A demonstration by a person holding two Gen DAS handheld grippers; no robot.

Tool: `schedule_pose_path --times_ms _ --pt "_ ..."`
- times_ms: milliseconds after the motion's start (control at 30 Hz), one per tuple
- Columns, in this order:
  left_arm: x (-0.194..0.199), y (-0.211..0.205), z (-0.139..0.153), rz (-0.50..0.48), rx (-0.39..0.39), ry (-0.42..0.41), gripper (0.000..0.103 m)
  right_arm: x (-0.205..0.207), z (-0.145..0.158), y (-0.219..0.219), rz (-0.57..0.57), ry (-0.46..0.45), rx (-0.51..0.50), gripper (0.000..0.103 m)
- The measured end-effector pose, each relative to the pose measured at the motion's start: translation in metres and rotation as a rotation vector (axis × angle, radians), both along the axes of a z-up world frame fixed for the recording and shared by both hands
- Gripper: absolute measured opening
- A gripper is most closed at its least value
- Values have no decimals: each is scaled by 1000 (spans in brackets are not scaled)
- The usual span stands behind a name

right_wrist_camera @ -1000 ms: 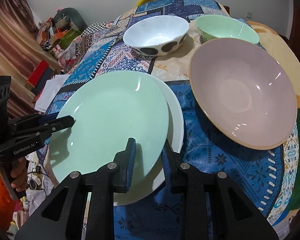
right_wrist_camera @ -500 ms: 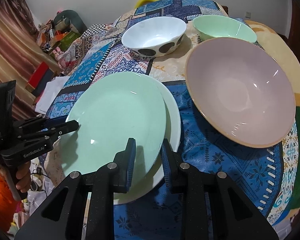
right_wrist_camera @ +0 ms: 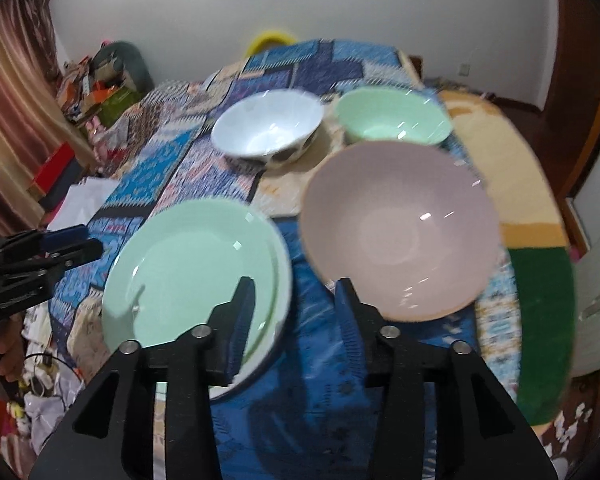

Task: Organize plates and bowls
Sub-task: 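Open both tools and release the pale green plate rim, then grasp the pink bowl rim with the left tool while the right tool grips it too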

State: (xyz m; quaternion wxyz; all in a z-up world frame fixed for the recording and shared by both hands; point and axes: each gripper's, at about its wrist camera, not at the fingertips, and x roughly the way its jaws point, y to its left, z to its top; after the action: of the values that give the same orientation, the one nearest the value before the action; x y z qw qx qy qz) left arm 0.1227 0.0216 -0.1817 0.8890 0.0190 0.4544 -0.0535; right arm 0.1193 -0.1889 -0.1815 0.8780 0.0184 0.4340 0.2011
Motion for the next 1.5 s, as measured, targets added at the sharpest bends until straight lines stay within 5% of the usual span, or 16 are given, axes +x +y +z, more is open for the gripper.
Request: schedule_pose_path --times_ms 300,533,867,1067,1233,1500 --pt "18 -46 49 -79 -13 -130 88 4 28 -43 -119 -104 3 70" --pt "55 -81 42 -88 -36 -108 91 19 26 -68 -195 -117 -18 71" --pt "109 -121 -8 -85 -28 6 91 44 -8 -93 -254 -41 -12 71" --pt "127 -137 -35 -109 -32 71 72 57 -31 -98 -266 35 39 71" --pt "135 -146 -49 -133 -59 112 56 61 -43 -94 -241 70 60 48" --pt "144 -156 -66 -153 -58 155 30 61 -55 -90 -228 111 97 27"
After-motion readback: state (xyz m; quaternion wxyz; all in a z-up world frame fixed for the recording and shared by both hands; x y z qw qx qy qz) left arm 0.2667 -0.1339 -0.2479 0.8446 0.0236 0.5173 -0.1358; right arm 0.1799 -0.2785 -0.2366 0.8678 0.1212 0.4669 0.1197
